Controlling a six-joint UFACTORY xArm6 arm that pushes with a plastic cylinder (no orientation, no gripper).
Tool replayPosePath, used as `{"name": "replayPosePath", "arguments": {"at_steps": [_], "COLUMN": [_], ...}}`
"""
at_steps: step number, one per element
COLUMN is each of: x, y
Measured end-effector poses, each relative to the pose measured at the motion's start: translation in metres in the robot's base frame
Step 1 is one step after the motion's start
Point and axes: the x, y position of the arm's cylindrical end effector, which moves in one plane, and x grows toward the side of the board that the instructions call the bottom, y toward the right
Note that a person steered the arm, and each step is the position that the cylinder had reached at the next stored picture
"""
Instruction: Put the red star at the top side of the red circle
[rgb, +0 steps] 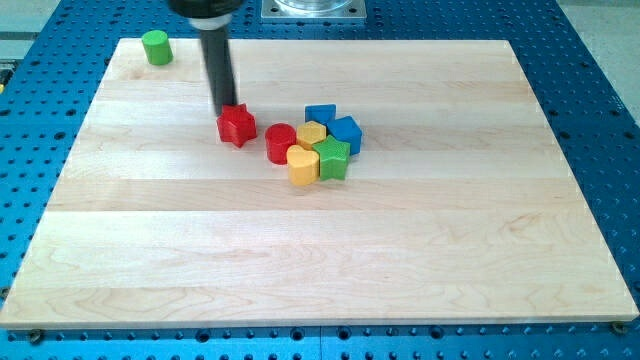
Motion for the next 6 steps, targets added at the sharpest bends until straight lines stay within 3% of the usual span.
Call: {"name": "replayPosePath", "arguments": {"at_steps": [1, 2, 6], "x": [0.028, 0.036, 0.021], "y": [-0.021, 0.005, 0.066]}}
